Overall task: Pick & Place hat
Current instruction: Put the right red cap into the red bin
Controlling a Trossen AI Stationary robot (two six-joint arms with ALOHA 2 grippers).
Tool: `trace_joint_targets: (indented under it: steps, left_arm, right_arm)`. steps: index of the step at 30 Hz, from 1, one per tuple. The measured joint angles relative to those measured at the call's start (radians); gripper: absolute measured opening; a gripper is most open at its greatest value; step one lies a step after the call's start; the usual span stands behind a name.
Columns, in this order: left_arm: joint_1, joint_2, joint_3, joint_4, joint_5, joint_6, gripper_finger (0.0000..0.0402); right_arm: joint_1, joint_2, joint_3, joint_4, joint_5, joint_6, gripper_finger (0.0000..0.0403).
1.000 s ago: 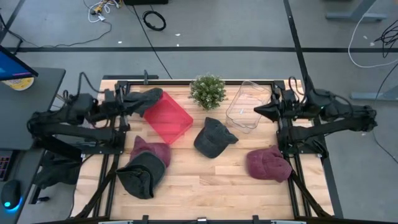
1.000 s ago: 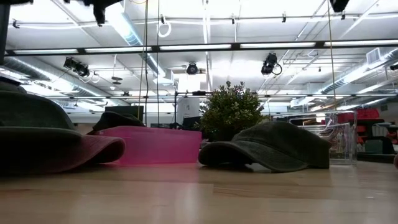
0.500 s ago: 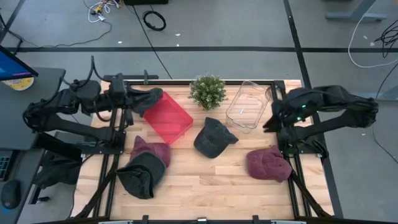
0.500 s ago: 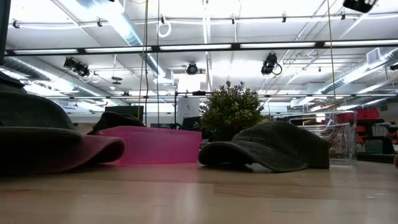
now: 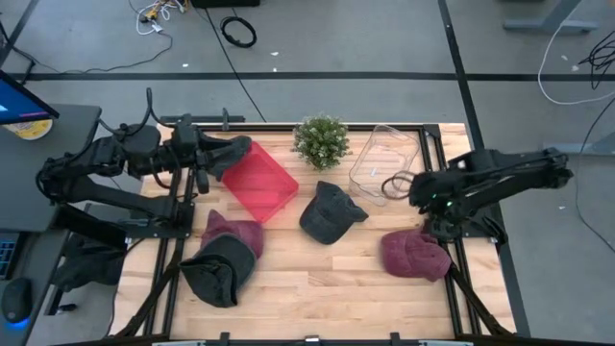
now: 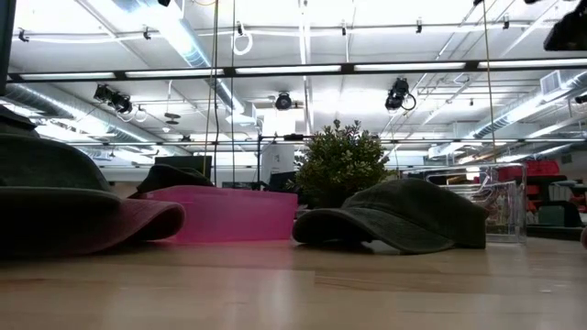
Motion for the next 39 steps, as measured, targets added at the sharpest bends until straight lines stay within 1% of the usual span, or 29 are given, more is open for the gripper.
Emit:
trace_joint_targets:
  steps: [4,8,12,17,20,23,25,28,35,39]
  left_arm:
    - [0.000,0.000,0.000,-0.003,-0.004,0.009,0.0101]
    - [0.000,0.000,0.000,-0.004,-0.015,0.011,0.0101]
    - [0.000,0.000,0.000,-0.004,-0.015,0.011,0.0101]
    - [0.000,0.000,0.000,-0.012,-0.015,0.010,0.0101]
    - [0.000,0.000,0.000,-0.014,-0.015,0.009,0.0101]
    - [0.000,0.000,0.000,-0.019,-0.015,0.009,0.0101]
    - [0.000,0.000,0.000,-0.020,-0.015,0.009,0.0101]
    - [0.000,0.000,0.000,-0.020,-0.022,0.009,0.0101]
    - [0.000,0.000,0.000,-0.020,-0.041,0.007,0.0101]
    - [0.000,0.000,0.000,-0.019,-0.041,0.007,0.0101]
  right_arm:
    - [0.074,0.019,-0.083,0.090,-0.002,0.021,0.0301]
    - [0.138,0.033,-0.153,0.164,-0.023,0.046,0.0287]
    - [0.192,0.042,-0.219,0.173,-0.030,0.069,0.0282]
    - [0.243,0.042,-0.312,0.198,-0.073,0.127,0.0308]
    - [0.273,0.042,-0.370,0.249,-0.092,0.184,0.0325]
    - [0.307,0.042,-0.426,0.289,-0.084,0.267,0.0333]
    - [0.329,0.042,-0.461,0.318,-0.053,0.306,0.0332]
    - [0.355,0.042,-0.517,0.395,-0.011,0.348,0.0324]
    - [0.367,0.044,-0.642,0.567,-0.013,0.476,0.0292]
    - [0.367,0.044,-0.696,0.643,-0.013,0.530,0.0260]
